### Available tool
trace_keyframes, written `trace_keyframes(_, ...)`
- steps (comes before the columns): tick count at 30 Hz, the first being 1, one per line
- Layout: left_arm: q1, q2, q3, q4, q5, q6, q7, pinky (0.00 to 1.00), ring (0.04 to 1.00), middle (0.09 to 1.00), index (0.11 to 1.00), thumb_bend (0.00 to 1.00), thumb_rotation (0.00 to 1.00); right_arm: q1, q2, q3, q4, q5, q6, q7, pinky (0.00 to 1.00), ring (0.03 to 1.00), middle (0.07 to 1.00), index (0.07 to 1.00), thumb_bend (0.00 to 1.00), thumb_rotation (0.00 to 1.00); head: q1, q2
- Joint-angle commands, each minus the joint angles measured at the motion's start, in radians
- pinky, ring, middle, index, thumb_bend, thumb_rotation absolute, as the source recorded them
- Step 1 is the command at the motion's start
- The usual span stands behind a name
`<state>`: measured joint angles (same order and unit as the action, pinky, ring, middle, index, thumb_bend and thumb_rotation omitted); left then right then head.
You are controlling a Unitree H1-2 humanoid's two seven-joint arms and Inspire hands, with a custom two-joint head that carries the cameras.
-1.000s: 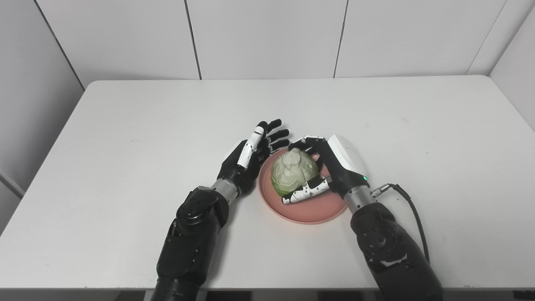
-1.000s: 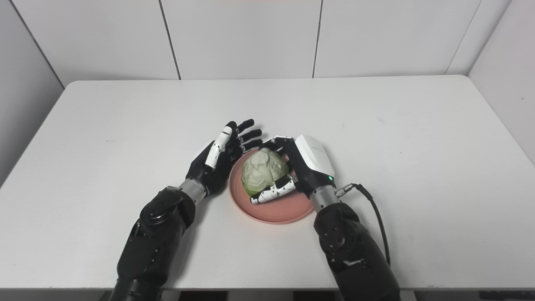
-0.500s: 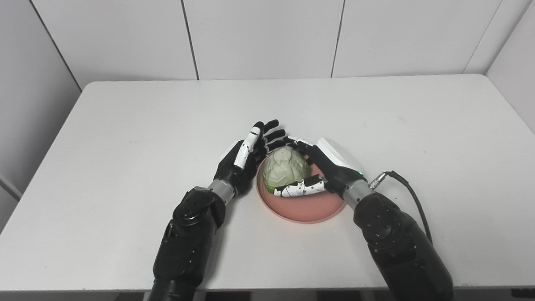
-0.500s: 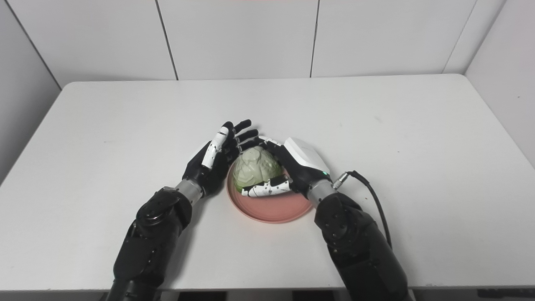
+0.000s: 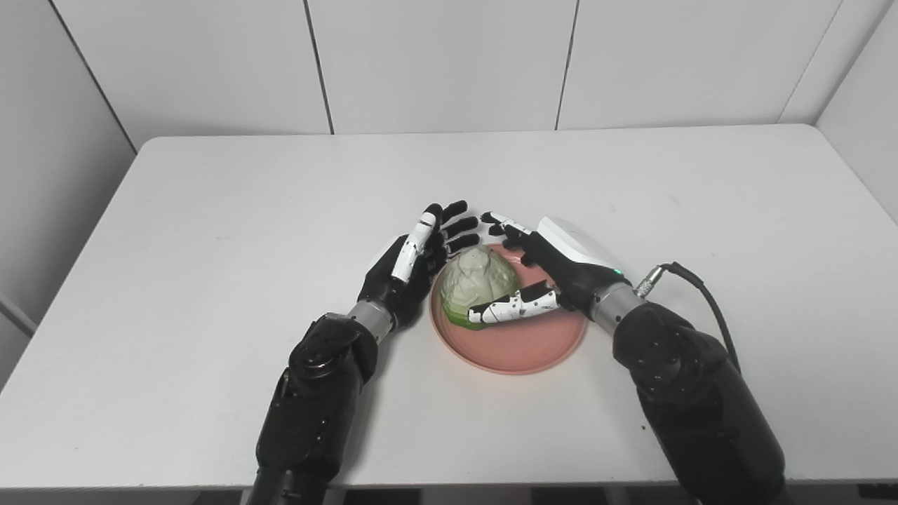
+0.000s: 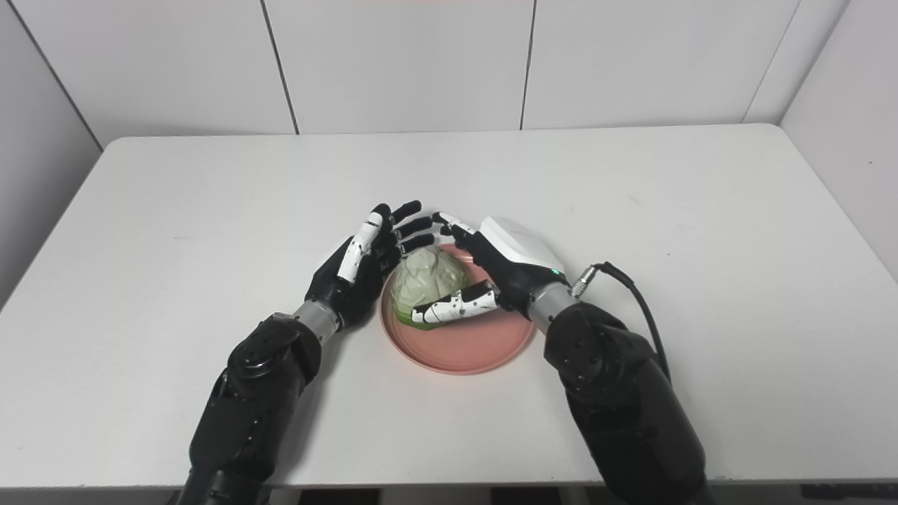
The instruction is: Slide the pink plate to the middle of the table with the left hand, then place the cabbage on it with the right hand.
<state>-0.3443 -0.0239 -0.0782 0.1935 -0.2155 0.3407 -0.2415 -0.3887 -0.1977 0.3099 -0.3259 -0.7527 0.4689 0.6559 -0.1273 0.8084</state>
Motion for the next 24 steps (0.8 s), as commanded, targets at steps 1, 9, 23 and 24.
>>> trace_keyframes(1, 0.011, 0.010, 0.003, 0.020, -0.001, 0.041, -0.001, 0.88, 0.891, 0.902, 0.915, 0.43, 1.00, -0.056, -0.005, -0.037, -0.062, -0.020, 0.001, 0.060, 0.75, 0.884, 0.944, 0.986, 1.00, 0.45, 0.000, 0.000)
trace_keyframes(9, 0.013, 0.009, 0.018, 0.026, -0.003, 0.029, 0.004, 0.88, 0.890, 0.894, 0.903, 0.45, 1.00, -0.087, -0.026, -0.134, -0.165, -0.040, 0.001, 0.140, 0.80, 0.897, 0.950, 0.981, 1.00, 0.43, -0.010, -0.010)
trace_keyframes(23, 0.075, 0.016, 0.032, 0.008, 0.092, -0.215, 0.076, 1.00, 0.995, 0.998, 0.997, 0.45, 1.00, 0.201, 0.077, -0.310, -0.009, 0.239, -0.360, -0.475, 0.92, 0.987, 0.999, 1.000, 0.80, 1.00, -0.020, -0.027)
trace_keyframes(24, 0.081, 0.020, 0.030, 0.003, 0.099, -0.229, 0.077, 1.00, 0.999, 1.000, 0.999, 0.44, 1.00, 0.216, 0.088, -0.318, 0.010, 0.267, -0.389, -0.508, 0.93, 0.985, 1.000, 1.000, 0.77, 1.00, -0.019, -0.027)
